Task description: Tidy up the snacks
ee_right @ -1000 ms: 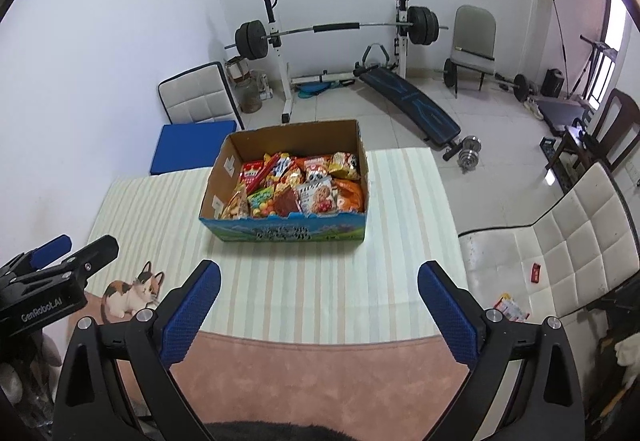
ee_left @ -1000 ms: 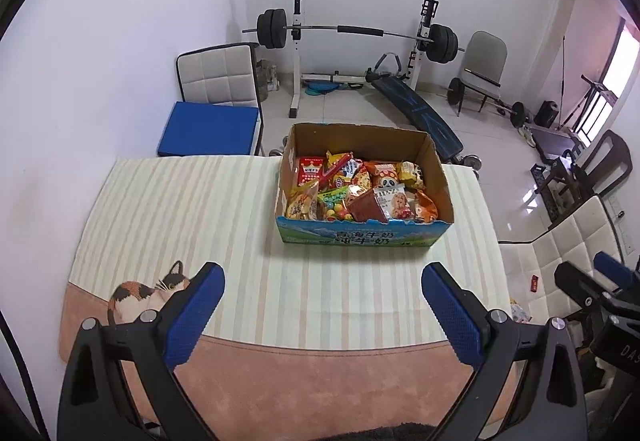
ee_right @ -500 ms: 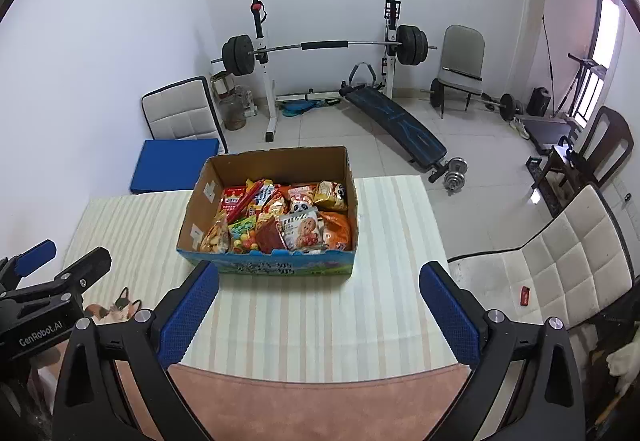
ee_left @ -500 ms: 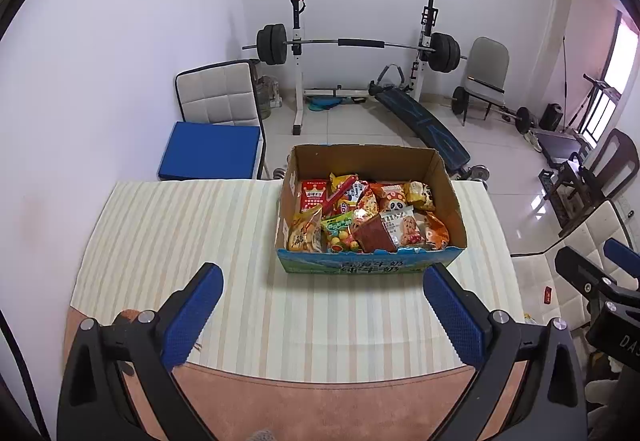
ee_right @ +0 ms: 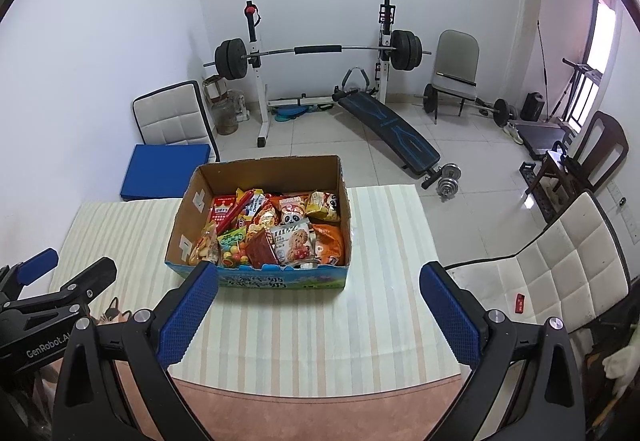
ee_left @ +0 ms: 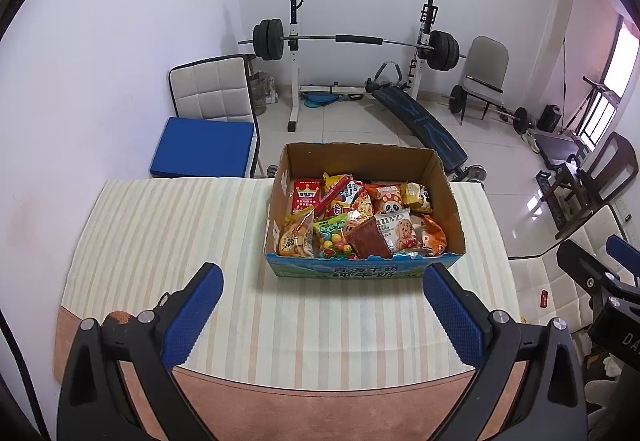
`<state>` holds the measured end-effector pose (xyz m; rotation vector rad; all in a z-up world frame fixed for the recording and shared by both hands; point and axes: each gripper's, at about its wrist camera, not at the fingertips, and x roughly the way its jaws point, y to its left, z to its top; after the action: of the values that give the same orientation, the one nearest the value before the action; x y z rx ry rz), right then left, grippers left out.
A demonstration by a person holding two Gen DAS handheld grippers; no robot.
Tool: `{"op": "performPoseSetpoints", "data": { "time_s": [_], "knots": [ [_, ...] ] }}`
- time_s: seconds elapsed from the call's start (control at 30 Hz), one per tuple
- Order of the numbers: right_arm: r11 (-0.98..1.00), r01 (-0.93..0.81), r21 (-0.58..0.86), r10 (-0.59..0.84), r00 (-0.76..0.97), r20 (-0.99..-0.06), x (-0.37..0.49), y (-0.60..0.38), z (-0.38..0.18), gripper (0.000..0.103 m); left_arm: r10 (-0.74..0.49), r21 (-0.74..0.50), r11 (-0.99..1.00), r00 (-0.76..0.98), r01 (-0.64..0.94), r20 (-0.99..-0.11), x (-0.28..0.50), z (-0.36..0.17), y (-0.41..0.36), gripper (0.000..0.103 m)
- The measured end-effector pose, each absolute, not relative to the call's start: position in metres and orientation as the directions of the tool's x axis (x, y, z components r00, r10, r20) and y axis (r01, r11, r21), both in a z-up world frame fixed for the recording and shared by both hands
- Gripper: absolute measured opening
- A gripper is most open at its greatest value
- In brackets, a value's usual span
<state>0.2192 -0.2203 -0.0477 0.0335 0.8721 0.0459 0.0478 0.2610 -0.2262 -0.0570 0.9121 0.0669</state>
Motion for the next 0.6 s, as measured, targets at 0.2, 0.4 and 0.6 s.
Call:
{"op": "performPoseSetpoints", "data": {
  "time_s": [0.2, 0.4, 0.6],
  "knots": [
    [0.999, -0.015, 0.050, 0.048, 0.641, -0.766, 0.2201, -0.2221, -0.0503, 0.103, 0.038, -0.016, 0.996, 0.606, -0.084, -0.795, 0.0501, -0.2282, 0.2623, 0.103],
    [0.999, -0.011, 0.047, 0.043, 0.642, -0.765, 0.2196, -0.2230, -0.0515, 0.103, 0.037, -0.013, 0.997, 0.605, -0.079, -0.795, 0.0524, -0.2286, 0.2609, 0.103],
    [0.999, -0.012, 0.041, 0.039, 0.644, -0.764, 0.2193, -0.2237, -0.0526, 0.103, 0.034, -0.020, 0.997, 0.608, -0.081, -0.793, 0.0521, -0.2285, 0.2614, 0.103]
  ]
}}
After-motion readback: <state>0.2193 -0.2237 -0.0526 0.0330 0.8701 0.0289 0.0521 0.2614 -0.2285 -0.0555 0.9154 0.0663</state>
